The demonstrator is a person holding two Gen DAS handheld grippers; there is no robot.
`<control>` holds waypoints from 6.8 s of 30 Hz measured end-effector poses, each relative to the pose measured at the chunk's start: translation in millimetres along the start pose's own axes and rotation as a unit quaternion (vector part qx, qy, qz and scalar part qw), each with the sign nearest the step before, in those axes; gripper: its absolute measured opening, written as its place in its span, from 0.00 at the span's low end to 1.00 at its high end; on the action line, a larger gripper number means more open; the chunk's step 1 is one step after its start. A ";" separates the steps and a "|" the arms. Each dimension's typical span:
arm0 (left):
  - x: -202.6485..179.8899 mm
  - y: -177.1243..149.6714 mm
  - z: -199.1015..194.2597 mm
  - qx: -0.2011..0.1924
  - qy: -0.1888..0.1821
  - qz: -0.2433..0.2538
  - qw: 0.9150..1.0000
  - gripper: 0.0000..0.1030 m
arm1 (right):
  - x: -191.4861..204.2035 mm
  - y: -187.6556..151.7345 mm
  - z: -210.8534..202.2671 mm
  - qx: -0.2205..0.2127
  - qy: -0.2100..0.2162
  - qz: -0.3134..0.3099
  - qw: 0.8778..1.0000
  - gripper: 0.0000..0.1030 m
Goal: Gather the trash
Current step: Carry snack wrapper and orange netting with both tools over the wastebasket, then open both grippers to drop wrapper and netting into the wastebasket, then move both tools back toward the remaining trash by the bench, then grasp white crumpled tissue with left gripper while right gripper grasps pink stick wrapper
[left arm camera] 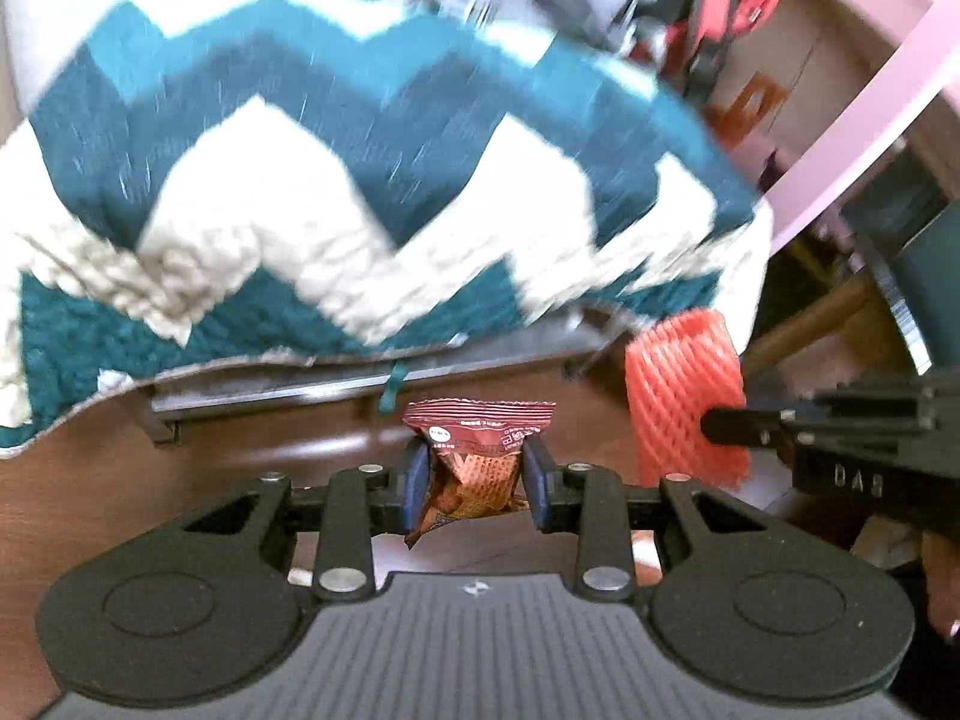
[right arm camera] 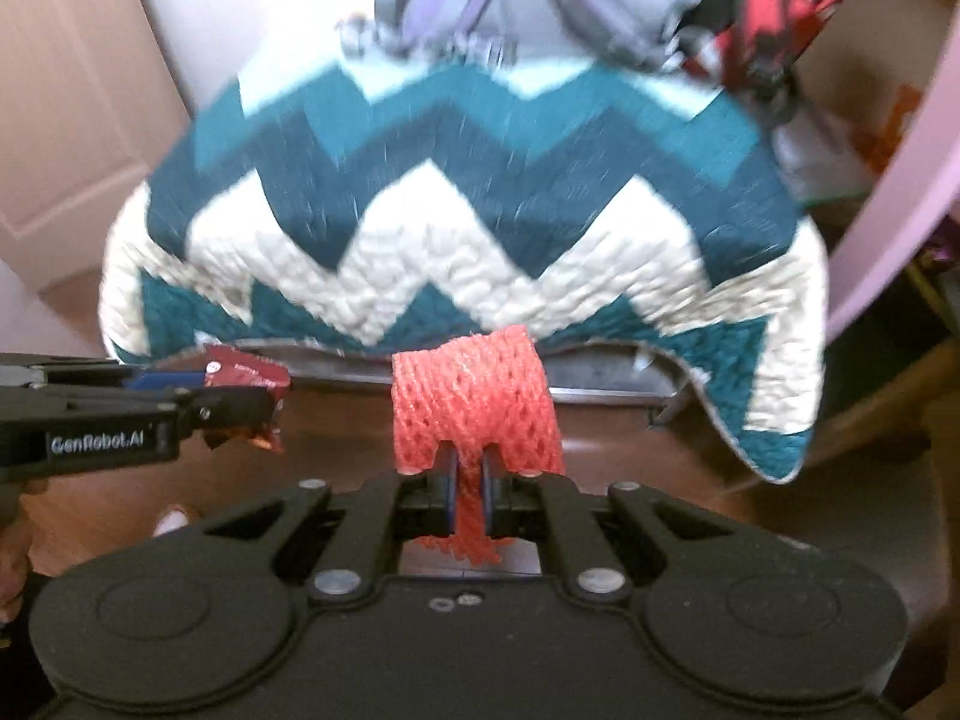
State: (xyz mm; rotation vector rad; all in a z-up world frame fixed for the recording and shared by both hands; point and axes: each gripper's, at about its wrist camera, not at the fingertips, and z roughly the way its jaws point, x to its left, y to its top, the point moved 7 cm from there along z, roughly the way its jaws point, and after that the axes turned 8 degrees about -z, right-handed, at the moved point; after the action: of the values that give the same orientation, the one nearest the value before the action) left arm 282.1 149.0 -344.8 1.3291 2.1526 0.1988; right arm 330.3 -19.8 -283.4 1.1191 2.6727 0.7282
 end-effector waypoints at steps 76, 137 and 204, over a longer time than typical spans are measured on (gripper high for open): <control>-610.5 66.6 -57.7 -0.051 -0.122 0.277 0.952 0.32 | -383.6 -36.4 -317.5 -0.088 -0.186 0.173 0.963 0.18; -232.5 48.5 -267.1 -0.198 -0.028 0.161 0.967 0.99 | -25.4 46.2 -267.6 -0.161 0.015 -0.058 0.985 0.54; 210.4 -171.1 255.4 0.274 0.047 0.065 0.958 0.99 | 174.4 -167.7 364.5 0.169 0.187 -0.502 0.827 0.55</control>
State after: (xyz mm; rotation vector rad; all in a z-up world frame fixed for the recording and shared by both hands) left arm 225.2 200.2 -709.4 1.7980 2.2939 -0.3165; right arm 217.3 138.8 -675.1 -0.5529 3.1714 0.2626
